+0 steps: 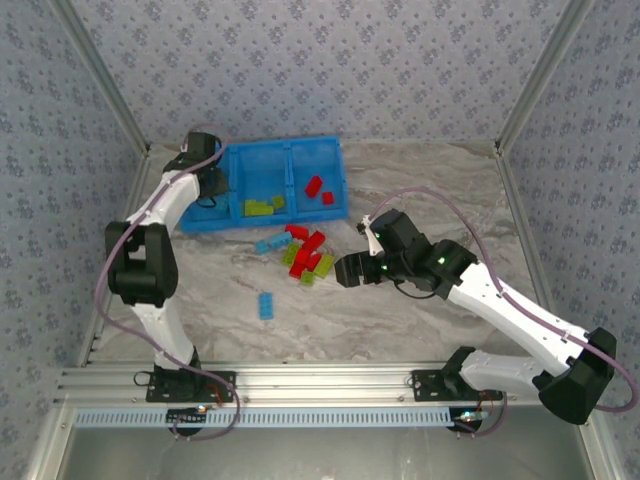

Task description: Sort the legos into containers by color

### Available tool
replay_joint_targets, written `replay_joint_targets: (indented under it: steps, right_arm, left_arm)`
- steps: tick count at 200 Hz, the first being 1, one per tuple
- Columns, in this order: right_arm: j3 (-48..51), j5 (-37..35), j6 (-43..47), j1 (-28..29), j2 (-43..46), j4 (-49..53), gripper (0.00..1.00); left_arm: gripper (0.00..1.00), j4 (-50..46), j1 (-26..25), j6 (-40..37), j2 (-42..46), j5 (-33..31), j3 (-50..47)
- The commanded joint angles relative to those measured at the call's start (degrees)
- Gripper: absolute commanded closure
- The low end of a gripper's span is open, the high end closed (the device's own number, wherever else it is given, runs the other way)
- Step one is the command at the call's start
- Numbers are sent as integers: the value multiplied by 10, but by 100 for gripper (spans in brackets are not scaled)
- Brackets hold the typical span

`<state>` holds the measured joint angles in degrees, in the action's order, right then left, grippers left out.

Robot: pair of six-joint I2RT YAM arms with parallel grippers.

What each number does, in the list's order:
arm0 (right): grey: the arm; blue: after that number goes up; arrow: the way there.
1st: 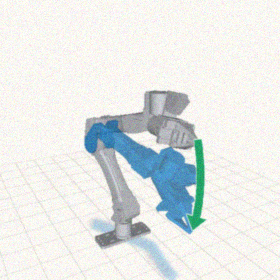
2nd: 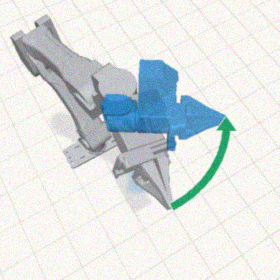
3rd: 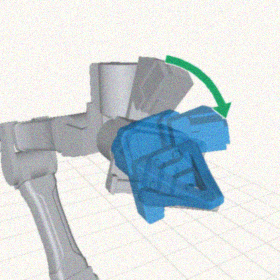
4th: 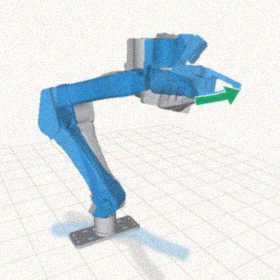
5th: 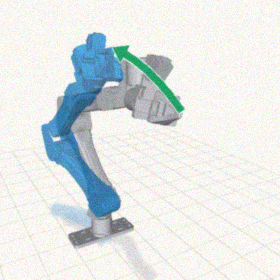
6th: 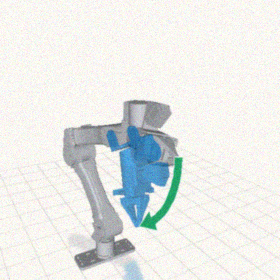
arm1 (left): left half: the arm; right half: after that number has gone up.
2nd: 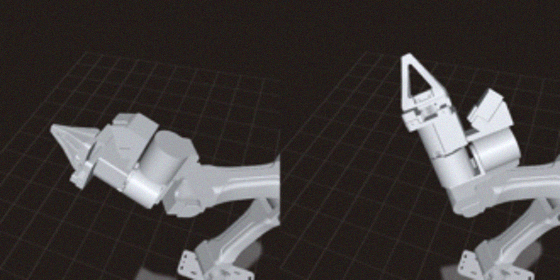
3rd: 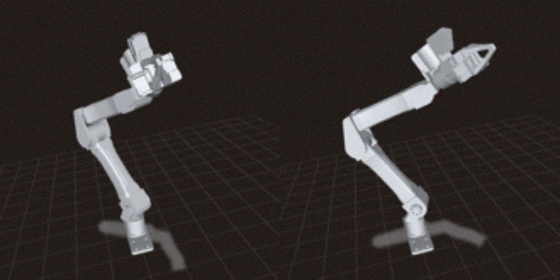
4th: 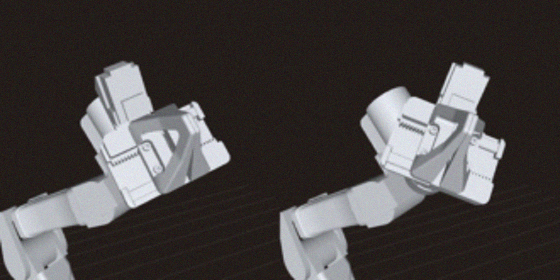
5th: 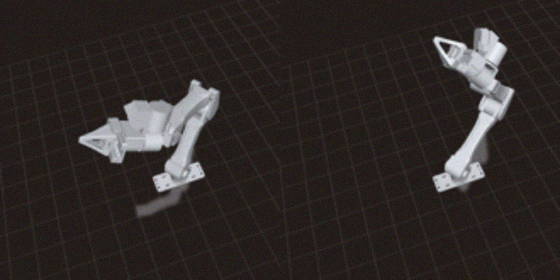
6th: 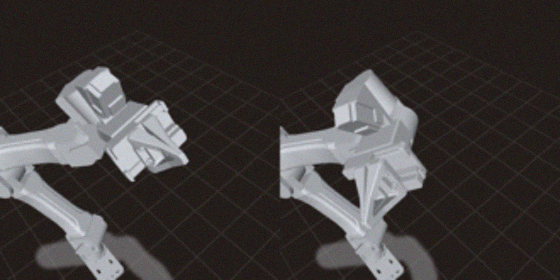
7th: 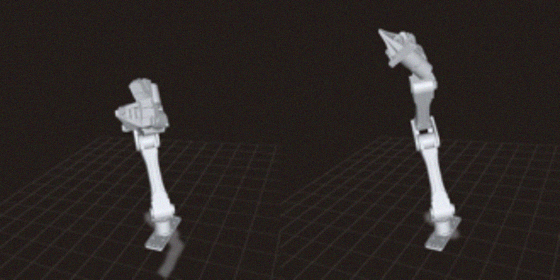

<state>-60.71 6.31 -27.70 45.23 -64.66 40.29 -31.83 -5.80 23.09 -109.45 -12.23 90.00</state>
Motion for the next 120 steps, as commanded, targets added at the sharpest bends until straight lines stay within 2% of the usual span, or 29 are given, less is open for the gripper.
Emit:
replay_joint_targets:
  steps: [1,24,44,82,105,120]
  right_arm:
    - [-6,9,-11,-4,1,1,15]
    - [-4,6,-12,-4,0,-2,15]
    - [2,-3,-16,-4,-9,-14,15]
    - [-3,2,-27,-3,-51,-45,15]
    - [-4,12,-31,1,-78,-75,15]
    - [-7,-6,-46,5,-100,-80,15]
  left_arm:
    - [68,-41,23,16,-25,6,59]
    - [61,-45,32,14,-11,36,62]
    - [56,-24,32,21,49,74,21]
    - [33,-9,30,30,190,127,-68]
    - [36,-42,18,30,272,165,-97]
    - [37,-40,-22,28,347,179,-136]
